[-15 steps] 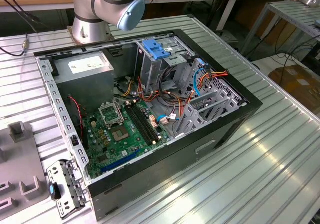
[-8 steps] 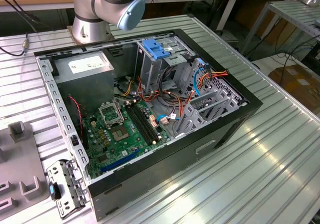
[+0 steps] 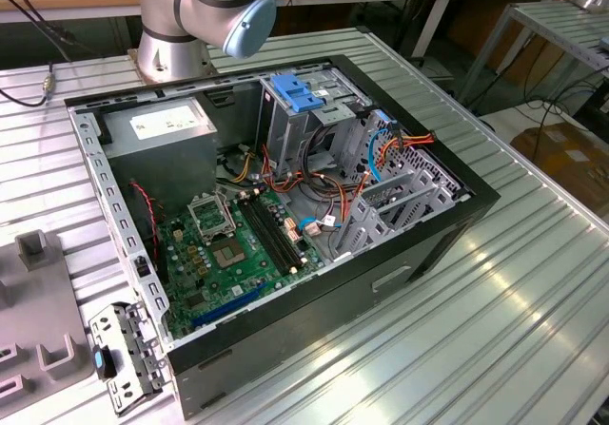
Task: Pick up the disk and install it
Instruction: 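Pick up the disk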
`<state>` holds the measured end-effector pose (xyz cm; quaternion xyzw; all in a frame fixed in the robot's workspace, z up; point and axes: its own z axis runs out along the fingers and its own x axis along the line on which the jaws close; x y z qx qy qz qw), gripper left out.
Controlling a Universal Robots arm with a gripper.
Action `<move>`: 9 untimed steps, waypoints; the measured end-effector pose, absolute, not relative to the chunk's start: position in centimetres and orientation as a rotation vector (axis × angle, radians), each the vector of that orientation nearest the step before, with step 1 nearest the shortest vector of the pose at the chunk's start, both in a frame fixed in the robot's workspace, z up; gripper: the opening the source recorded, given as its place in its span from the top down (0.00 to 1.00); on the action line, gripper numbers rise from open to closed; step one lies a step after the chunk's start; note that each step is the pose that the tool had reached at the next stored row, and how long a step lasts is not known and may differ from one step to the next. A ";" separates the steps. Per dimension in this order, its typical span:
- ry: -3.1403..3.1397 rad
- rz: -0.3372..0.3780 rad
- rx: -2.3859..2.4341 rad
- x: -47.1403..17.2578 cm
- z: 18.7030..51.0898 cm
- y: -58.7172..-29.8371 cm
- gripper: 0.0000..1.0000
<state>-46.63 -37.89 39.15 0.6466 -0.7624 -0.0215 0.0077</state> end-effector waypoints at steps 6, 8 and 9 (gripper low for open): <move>-2.383 -0.067 2.023 -46.6 39.1 -37.9 0.89; -2.383 -0.067 2.023 -46.6 39.1 -37.9 0.89; -2.383 -0.067 2.023 -46.6 39.1 -37.9 0.89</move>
